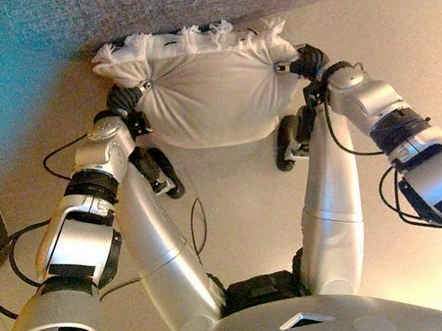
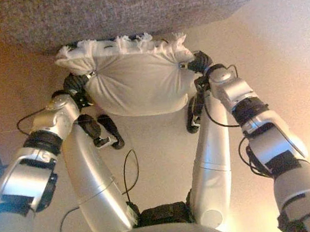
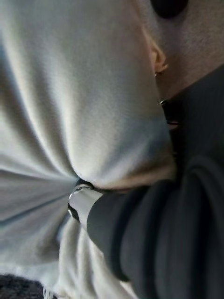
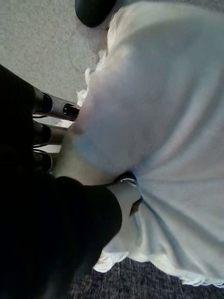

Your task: Pick up the cushion and take it to the sofa

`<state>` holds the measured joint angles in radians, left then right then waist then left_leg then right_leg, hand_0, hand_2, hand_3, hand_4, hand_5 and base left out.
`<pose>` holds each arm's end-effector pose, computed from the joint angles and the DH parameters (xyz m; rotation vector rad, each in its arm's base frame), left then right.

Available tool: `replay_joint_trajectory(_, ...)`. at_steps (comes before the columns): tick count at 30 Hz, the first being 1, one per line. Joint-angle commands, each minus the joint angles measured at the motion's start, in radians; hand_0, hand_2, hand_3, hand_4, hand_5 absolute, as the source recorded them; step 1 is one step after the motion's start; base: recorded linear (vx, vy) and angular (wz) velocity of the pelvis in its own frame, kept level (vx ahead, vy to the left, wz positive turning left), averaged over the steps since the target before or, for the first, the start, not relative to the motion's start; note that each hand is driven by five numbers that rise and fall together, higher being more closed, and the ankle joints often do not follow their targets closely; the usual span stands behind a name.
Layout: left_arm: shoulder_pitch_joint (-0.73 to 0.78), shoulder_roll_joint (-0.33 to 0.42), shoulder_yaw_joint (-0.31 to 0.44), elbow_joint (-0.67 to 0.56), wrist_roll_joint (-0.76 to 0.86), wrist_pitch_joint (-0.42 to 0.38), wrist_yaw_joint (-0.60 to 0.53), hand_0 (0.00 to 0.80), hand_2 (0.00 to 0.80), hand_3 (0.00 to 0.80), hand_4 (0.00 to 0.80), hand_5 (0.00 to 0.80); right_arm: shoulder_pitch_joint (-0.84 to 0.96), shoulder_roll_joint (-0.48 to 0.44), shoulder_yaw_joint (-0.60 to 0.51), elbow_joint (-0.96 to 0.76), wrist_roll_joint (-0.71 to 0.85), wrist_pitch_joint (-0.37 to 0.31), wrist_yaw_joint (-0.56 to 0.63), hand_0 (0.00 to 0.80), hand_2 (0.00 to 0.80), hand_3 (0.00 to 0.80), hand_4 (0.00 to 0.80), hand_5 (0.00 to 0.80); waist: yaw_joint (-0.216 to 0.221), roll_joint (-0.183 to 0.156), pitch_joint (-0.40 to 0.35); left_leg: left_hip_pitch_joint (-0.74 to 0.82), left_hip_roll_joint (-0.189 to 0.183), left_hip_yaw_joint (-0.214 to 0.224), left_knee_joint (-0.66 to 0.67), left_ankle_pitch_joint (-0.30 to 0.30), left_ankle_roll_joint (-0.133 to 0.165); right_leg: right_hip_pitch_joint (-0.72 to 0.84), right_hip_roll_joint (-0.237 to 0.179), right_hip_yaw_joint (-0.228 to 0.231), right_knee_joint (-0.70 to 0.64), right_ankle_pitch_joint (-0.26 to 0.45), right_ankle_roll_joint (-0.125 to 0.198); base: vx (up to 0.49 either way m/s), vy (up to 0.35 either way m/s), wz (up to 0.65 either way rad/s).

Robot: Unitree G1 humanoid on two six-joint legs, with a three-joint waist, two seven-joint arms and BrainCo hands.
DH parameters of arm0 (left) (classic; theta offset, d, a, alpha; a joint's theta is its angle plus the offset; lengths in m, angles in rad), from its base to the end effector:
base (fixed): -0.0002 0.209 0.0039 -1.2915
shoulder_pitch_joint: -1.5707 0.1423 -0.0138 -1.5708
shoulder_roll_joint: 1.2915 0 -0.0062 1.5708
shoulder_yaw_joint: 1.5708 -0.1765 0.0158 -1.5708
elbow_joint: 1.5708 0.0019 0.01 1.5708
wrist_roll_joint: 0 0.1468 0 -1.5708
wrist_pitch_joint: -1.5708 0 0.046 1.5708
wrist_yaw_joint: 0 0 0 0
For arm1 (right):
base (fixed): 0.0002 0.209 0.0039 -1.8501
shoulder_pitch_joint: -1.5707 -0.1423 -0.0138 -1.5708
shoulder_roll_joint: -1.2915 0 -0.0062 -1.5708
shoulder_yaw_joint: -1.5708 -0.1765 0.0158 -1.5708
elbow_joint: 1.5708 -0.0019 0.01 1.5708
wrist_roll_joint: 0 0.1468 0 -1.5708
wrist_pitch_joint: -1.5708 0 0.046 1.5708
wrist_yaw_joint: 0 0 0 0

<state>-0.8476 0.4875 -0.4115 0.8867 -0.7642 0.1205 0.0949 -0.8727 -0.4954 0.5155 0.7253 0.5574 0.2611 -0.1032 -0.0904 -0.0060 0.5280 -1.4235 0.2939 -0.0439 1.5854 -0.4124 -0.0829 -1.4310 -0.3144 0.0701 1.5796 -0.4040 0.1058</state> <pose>0.3431 0.1999 0.1148 -0.0238 0.2456 0.0385 0.3442 -0.1711 0.1302 -0.2791 0.2481 0.0884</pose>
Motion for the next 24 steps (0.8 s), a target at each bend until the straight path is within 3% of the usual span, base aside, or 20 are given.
replay_joint_trajectory(1, -0.099, -0.058, 0.006, -0.060, 0.021, -0.156, -0.087, 0.800, 0.800, 0.800, 0.800, 0.800, -0.050, 0.055, -0.003, -0.036, -0.018, -0.083, -0.055, 0.800, 0.800, 0.800, 0.800, 0.800, 0.002, 0.018, -0.010, 0.110, 0.007, 0.017, -0.202, 0.036, -0.060, 0.143, -0.025, -0.001, -0.300, 0.173, 0.037, -0.027, -0.007, -0.09)
replay_joint_trajectory(6, -0.027, -0.102, 0.044, -0.135, 0.000, -0.281, -0.115, 0.800, 0.800, 0.800, 0.800, 0.800, 0.024, 0.078, -0.055, -0.094, -0.024, -0.188, -0.133, 0.800, 0.800, 0.800, 0.800, 0.800, -0.004, 0.019, -0.035, 0.268, 0.004, 0.069, -0.418, 0.104, -0.070, 0.298, 0.006, -0.038, -0.480, 0.230, 0.053, 0.010, 0.001, -0.11)
replay_joint_trajectory(10, 0.068, -0.139, 0.066, -0.236, 0.073, -0.338, -0.093, 0.800, 0.800, 0.800, 0.800, 0.800, 0.139, 0.098, -0.112, -0.232, -0.086, -0.261, -0.176, 0.800, 0.800, 0.800, 0.800, 0.800, -0.006, 0.018, -0.061, 0.422, -0.020, 0.092, -0.634, 0.188, -0.066, 0.447, 0.035, -0.054, -0.644, 0.274, 0.056, 0.072, -0.032, 0.01)
replay_joint_trajectory(14, 0.199, -0.131, 0.095, -0.377, 0.121, -0.337, -0.084, 0.800, 0.800, 0.800, 0.800, 0.800, 0.317, 0.096, -0.175, -0.396, -0.099, -0.325, -0.166, 0.800, 0.800, 0.800, 0.800, 0.800, -0.005, 0.012, -0.104, 0.612, -0.064, 0.105, -0.846, 0.255, -0.041, 0.631, 0.059, -0.068, -0.840, 0.306, 0.050, 0.192, -0.056, 0.17)
replay_joint_trajectory(15, 0.237, -0.126, 0.098, -0.416, 0.126, -0.333, -0.082, 0.800, 0.800, 0.800, 0.800, 0.800, 0.365, 0.097, -0.197, -0.430, -0.094, -0.337, -0.148, 0.800, 0.800, 0.800, 0.800, 0.800, -0.005, 0.009, -0.123, 0.650, -0.077, 0.114, -0.914, 0.303, -0.029, 0.669, 0.062, -0.077, -0.908, 0.345, 0.046, 0.188, -0.039, 0.25)
replay_joint_trajectory(20, 0.350, -0.127, 0.129, -0.539, 0.120, -0.309, -0.095, 0.800, 0.800, 0.800, 0.800, 0.800, 0.497, 0.082, -0.270, -0.474, -0.034, -0.354, -0.044, 0.800, 0.800, 0.800, 0.800, 0.800, 0.013, -0.001, -0.205, 0.843, -0.133, 0.125, -1.107, 0.353, -0.018, 0.875, 0.055, -0.125, -1.125, 0.375, 0.059, 0.215, 0.002, -0.01)
replay_joint_trajectory(24, 0.425, -0.125, 0.139, -0.595, 0.112, -0.281, -0.105, 0.800, 0.800, 0.800, 0.800, 0.800, 0.560, 0.082, -0.313, -0.517, -0.025, -0.363, -0.005, 0.800, 0.800, 0.800, 0.800, 0.800, 0.036, -0.004, -0.266, 0.985, -0.146, 0.144, -1.220, 0.370, -0.009, 1.023, 0.039, -0.166, -1.248, 0.404, 0.070, 0.160, 0.026, -0.03)
